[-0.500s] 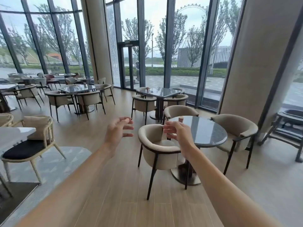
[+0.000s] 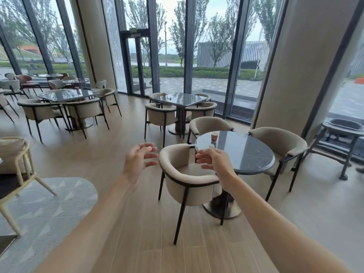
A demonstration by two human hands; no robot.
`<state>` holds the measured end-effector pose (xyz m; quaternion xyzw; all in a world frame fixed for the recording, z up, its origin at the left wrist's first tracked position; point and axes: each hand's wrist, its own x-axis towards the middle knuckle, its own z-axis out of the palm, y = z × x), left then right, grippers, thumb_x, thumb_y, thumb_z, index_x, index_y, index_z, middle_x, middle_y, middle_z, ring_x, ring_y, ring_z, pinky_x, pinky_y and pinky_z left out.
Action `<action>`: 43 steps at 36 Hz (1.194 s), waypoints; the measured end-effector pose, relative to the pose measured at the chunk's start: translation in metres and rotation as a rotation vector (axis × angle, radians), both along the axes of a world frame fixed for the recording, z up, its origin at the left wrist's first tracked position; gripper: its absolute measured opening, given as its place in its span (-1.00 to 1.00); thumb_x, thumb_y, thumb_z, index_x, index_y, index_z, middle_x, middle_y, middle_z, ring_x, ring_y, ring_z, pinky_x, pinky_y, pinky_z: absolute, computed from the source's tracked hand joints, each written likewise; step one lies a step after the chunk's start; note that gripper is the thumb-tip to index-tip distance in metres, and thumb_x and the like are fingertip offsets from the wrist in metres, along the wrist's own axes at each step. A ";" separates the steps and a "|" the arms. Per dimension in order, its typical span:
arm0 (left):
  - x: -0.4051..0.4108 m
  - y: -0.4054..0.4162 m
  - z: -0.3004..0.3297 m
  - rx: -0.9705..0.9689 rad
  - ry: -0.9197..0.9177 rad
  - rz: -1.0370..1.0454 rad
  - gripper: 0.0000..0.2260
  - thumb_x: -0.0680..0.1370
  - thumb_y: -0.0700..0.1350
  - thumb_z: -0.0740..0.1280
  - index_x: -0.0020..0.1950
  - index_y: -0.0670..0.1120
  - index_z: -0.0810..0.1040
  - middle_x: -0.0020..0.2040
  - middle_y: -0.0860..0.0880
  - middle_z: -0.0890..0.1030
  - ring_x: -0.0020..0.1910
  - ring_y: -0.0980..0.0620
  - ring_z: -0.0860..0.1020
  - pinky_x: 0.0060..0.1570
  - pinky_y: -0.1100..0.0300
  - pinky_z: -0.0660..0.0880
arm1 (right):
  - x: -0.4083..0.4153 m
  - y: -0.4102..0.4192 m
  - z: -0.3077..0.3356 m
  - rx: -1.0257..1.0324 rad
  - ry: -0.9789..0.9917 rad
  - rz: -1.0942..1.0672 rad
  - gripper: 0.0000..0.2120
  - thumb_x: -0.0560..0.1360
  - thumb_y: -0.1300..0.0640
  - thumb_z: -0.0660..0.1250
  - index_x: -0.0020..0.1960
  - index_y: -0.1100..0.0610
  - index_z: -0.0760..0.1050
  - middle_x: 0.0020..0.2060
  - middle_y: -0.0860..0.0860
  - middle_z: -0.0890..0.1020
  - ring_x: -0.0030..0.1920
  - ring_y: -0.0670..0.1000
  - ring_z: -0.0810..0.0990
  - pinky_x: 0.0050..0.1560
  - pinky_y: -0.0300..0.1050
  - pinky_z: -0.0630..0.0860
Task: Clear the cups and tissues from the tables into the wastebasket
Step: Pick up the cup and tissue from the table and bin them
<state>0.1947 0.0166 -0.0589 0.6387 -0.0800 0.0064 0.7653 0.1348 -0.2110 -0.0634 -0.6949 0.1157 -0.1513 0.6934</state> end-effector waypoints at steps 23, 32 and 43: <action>0.340 -0.018 -0.053 0.035 0.125 -0.105 -0.85 0.60 -0.27 0.20 0.06 -0.22 0.56 -0.06 -0.21 0.63 -0.17 -0.10 0.61 -0.20 0.05 0.56 | 0.324 -0.017 -0.056 0.045 0.015 -0.251 -0.79 0.57 0.23 0.20 -0.03 0.24 0.62 -0.12 0.20 0.71 -0.16 0.10 0.66 0.01 0.05 0.58; 0.494 -0.045 -0.071 0.141 0.208 -0.111 -0.86 0.61 -0.28 0.20 0.06 -0.22 0.54 -0.06 -0.21 0.60 -0.23 -0.08 0.59 -0.30 0.12 0.56 | 0.482 -0.047 -0.085 0.183 0.056 -0.293 -0.78 0.56 0.25 0.19 -0.07 0.24 0.62 -0.19 0.13 0.69 -0.18 0.07 0.63 -0.12 -0.10 0.55; 0.665 -0.080 -0.108 0.070 0.326 -0.191 -0.85 0.61 -0.26 0.20 0.04 -0.22 0.56 -0.09 -0.19 0.63 -0.21 -0.09 0.61 -0.22 0.05 0.56 | 0.649 -0.062 -0.124 0.187 0.179 -0.313 -0.78 0.56 0.25 0.19 -0.02 0.28 0.61 -0.17 0.18 0.69 -0.20 0.07 0.63 -0.18 -0.11 0.54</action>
